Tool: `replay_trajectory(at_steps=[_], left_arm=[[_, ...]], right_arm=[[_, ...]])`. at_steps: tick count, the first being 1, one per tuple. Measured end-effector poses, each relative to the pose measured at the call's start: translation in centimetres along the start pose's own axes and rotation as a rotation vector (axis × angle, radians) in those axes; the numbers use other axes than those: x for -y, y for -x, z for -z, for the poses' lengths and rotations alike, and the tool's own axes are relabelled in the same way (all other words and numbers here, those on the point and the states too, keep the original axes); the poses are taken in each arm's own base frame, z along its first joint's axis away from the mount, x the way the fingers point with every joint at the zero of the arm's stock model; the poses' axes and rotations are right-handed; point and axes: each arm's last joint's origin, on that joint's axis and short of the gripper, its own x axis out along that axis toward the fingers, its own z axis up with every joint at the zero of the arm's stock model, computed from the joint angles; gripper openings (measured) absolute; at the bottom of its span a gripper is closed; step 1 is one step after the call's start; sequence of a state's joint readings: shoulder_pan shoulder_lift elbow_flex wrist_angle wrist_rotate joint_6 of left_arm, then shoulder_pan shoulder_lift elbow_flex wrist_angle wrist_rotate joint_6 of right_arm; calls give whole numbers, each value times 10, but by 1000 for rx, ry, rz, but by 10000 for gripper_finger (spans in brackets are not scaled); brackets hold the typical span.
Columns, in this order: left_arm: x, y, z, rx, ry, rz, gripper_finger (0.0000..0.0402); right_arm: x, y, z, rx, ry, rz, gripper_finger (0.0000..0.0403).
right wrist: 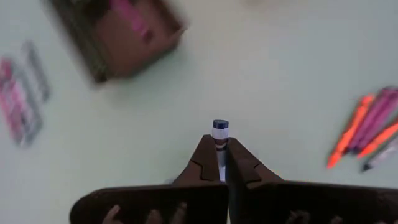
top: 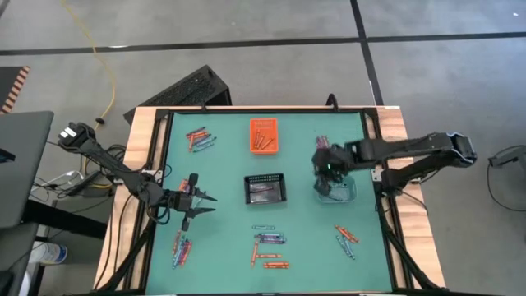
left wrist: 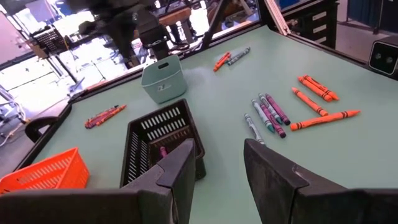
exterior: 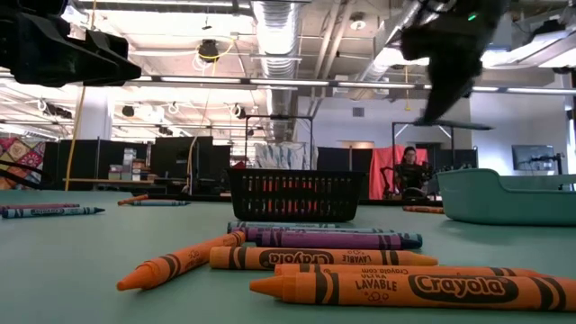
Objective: Sort crayons
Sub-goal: Put the blue crayon into the green bin
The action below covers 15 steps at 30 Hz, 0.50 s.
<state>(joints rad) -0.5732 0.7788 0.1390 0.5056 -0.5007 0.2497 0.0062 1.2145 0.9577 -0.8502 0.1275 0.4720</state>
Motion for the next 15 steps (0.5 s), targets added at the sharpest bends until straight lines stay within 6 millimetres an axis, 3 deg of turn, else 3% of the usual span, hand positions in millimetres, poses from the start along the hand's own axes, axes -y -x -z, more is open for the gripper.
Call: replay_trajectory(at_steps=[4, 8, 15], left_arm=[[0, 0, 0, 1, 8, 0, 127], [0, 0, 0, 2, 11, 2, 127], [0, 0, 0, 2, 26, 2, 127]], right_arm=[[-18, 4, 19, -79, 51, 0, 1], [-25, 8, 37, -151, 208, 58, 1], [-30, 10, 45, -186, 339, 58, 4]])
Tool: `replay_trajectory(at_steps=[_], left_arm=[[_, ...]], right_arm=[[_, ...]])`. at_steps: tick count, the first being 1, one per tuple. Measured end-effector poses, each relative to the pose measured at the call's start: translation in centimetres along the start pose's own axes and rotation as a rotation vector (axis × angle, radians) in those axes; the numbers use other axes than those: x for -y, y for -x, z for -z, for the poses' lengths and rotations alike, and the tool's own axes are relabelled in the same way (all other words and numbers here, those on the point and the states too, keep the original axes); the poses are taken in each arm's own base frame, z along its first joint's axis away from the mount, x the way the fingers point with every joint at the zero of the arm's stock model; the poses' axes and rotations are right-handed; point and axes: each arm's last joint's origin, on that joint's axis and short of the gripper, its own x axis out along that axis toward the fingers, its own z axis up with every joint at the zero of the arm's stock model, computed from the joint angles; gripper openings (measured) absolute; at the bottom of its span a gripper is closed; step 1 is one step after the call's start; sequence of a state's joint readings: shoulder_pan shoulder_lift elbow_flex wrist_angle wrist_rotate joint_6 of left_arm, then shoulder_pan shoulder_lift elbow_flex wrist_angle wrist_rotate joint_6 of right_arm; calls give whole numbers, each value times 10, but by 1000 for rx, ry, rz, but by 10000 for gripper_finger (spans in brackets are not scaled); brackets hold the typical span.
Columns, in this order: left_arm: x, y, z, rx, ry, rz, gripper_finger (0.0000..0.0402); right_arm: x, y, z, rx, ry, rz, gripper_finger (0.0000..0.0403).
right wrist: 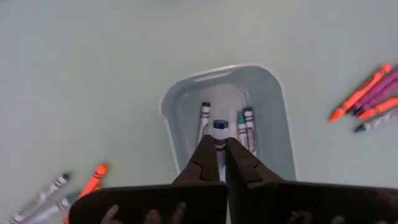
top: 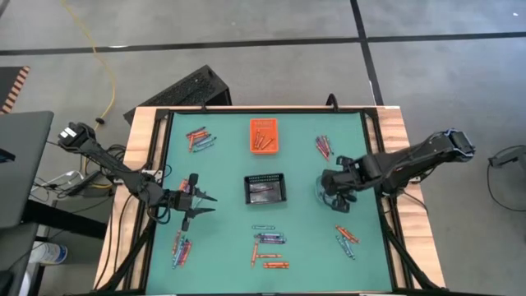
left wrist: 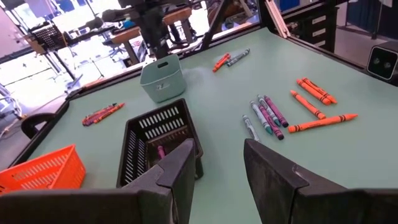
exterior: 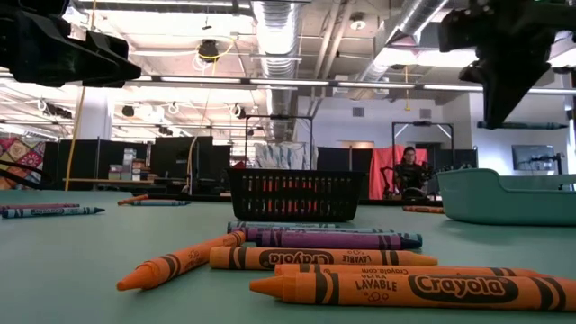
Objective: Sort crayons
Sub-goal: Put the blue crayon into the green bin, then put the violet crayon into the black bin
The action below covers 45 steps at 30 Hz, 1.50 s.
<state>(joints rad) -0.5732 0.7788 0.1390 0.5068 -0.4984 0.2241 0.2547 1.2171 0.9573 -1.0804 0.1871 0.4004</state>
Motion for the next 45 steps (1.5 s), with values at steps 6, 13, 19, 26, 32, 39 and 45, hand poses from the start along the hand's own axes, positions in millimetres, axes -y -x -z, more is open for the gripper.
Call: replay_trajectory(at_steps=[6, 13, 19, 26, 32, 39, 45], left_arm=[[0, 0, 0, 0, 0, 0, 127], [0, 0, 0, -1, 0, 0, 127], [0, 0, 0, -2, -1, -1, 127], [0, 0, 0, -2, -1, -2, 127], [0, 0, 0, -2, -1, -2, 127], [0, 0, 0, -3, -1, -2, 127], [1, 0, 5, -53, 103, 4, 127]], right_arm=[[1, -18, 1, 33, 133, -7, 5], [7, -40, 11, 1, 114, 10, 6], [9, -49, 17, -12, 99, 16, 15], [9, -49, 17, -13, 98, 16, 59], [9, -49, 17, -13, 96, 16, 81], [7, -37, 6, 29, 73, -6, 83], [3, -10, -14, 118, -53, -81, 83]])
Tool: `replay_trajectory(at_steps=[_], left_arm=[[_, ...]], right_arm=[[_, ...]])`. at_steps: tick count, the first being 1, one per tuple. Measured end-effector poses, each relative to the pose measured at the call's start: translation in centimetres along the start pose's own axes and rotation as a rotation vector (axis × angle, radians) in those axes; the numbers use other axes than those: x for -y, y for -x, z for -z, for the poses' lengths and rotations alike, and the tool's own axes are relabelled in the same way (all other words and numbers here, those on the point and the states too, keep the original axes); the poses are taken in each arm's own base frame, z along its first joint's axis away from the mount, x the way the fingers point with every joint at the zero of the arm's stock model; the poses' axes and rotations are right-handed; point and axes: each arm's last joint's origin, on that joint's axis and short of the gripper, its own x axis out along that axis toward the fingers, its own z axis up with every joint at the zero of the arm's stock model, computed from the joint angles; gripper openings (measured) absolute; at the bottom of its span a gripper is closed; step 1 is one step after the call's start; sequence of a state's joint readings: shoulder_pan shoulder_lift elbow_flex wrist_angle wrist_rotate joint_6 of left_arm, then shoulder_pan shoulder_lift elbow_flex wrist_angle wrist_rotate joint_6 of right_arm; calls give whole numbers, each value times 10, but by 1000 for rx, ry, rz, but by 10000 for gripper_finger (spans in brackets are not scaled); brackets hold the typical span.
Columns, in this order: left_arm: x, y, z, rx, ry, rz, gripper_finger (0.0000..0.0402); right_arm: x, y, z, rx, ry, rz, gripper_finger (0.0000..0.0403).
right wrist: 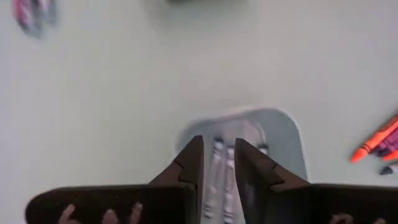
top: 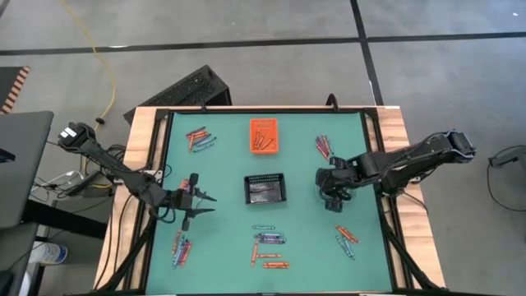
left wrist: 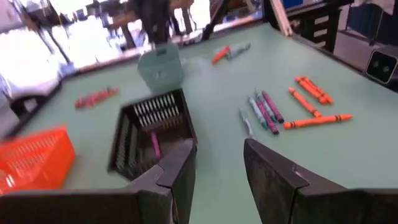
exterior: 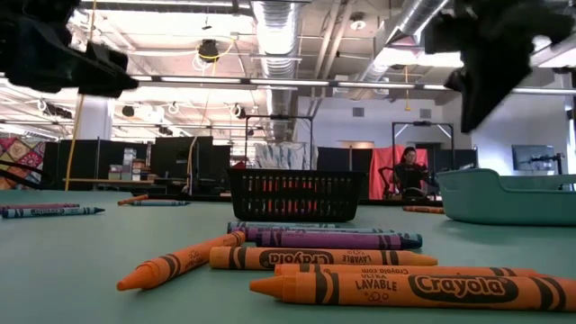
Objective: Sort crayons
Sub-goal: Put the violet crayon into the black bin
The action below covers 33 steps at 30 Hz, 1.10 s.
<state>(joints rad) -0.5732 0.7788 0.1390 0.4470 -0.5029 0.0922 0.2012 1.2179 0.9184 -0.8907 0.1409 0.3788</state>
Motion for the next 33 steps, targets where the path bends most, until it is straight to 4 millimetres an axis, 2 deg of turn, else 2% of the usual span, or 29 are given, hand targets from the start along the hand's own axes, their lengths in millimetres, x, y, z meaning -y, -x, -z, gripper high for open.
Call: replay_trajectory(at_steps=[5, 9, 13, 17, 22, 25, 27, 33], left_arm=[[0, 0, 7, -64, 193, -18, 127], [0, -1, 6, -152, 333, -29, 127], [-6, -4, -24, -229, 450, -84, 127], [-19, -1, -60, -319, 557, -170, 127], [-40, 10, -77, -490, 712, -402, 127], [-46, 12, -71, -597, 762, -491, 127], [-48, 10, -64, -679, 803, -526, 127], [-52, -3, -35, -930, 849, -634, 127]], right_arm=[[-7, 8, -13, 102, -218, -66, 83], [-21, 5, -12, 170, -139, -127, 83], [-39, 6, -7, 247, 57, -114, 83], [-58, 15, -6, 411, 188, -32, 81], [-84, 31, -8, 640, 278, -31, 81], [-100, 37, -9, 733, 286, -82, 81], [-111, 35, -6, 754, 305, -87, 81], [-140, 4, 1, 737, 364, -15, 81]])
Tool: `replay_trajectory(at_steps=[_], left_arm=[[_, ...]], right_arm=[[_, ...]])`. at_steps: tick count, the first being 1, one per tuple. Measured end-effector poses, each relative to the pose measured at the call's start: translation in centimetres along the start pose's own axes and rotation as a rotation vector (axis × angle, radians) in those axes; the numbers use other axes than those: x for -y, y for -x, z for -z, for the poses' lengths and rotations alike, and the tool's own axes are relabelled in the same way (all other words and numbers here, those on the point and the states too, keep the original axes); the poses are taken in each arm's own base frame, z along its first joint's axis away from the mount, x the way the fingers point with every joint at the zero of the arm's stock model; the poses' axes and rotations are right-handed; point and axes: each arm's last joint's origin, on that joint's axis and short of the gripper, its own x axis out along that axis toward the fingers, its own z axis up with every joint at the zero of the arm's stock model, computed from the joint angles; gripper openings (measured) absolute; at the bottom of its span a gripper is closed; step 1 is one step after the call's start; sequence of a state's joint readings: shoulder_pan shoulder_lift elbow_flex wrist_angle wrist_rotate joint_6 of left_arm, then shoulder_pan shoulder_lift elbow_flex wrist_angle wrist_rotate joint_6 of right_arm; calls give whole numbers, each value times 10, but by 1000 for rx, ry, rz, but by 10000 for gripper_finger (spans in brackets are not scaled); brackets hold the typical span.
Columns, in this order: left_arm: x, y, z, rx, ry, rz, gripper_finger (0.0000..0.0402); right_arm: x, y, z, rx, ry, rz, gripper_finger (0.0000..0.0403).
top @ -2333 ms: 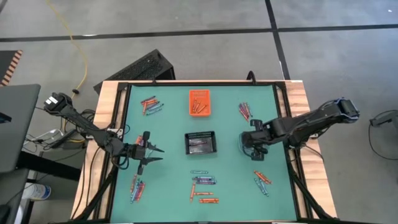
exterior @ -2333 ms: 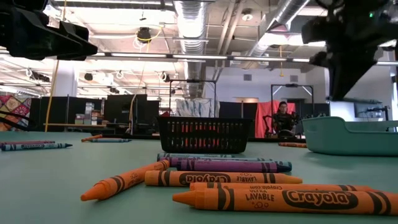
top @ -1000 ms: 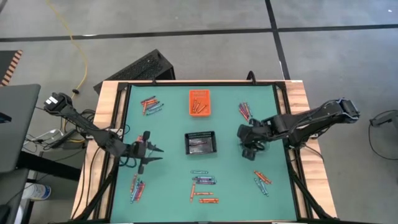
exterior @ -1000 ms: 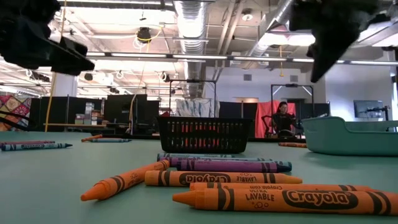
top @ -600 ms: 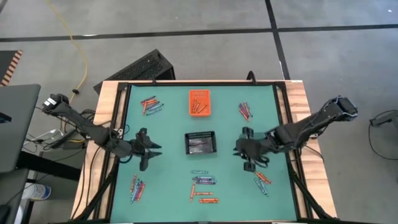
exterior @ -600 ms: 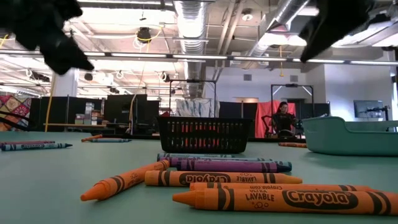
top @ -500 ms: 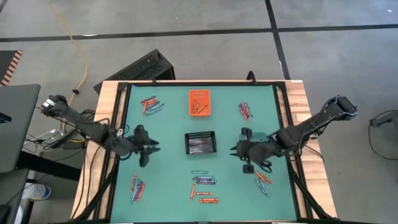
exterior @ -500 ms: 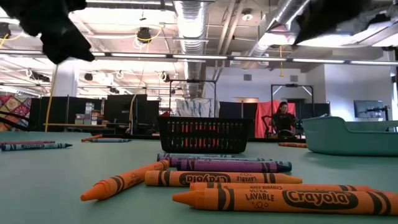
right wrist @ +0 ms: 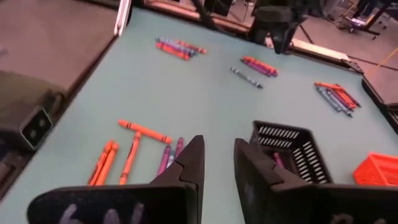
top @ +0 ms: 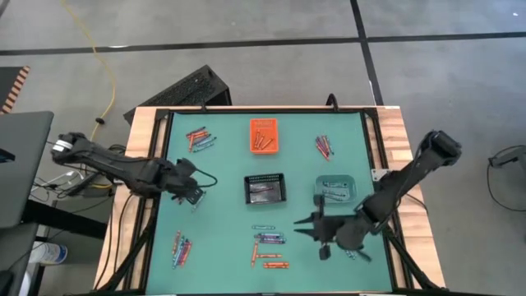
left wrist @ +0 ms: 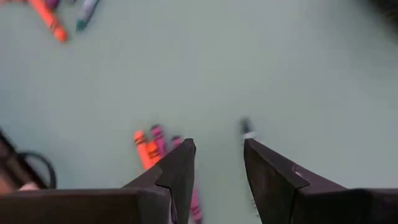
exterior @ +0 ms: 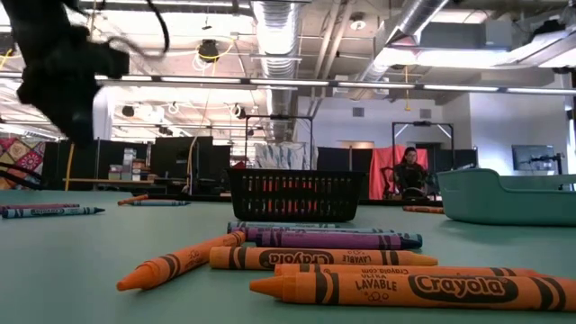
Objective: Sort crayons
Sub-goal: Put the violet crayon into the black bin
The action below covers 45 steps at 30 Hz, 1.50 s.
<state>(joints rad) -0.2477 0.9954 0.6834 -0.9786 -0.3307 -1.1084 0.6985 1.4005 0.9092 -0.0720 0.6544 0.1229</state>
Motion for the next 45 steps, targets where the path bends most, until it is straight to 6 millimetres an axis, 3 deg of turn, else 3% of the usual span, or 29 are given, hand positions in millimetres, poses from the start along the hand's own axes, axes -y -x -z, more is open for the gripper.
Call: replay_trajectory(at_steps=[9, 24, 31, 39, 45], left_arm=[[3, -36, -4, -263, -17, -74, 127], [4, -65, -12, -329, -59, -178, 127], [4, -79, -13, -374, -100, -228, 108], [4, -86, -20, -355, -108, -194, 93], [-6, -93, -16, -379, -86, -198, 91]], right_arm=[[-33, -25, 24, -44, 71, -19, 81], [-30, -16, 17, -15, 45, 7, 81], [-31, -16, 18, -14, 34, 5, 81], [-33, -15, 18, -14, 20, 0, 81], [-33, -14, 18, -15, 1, -4, 81]])
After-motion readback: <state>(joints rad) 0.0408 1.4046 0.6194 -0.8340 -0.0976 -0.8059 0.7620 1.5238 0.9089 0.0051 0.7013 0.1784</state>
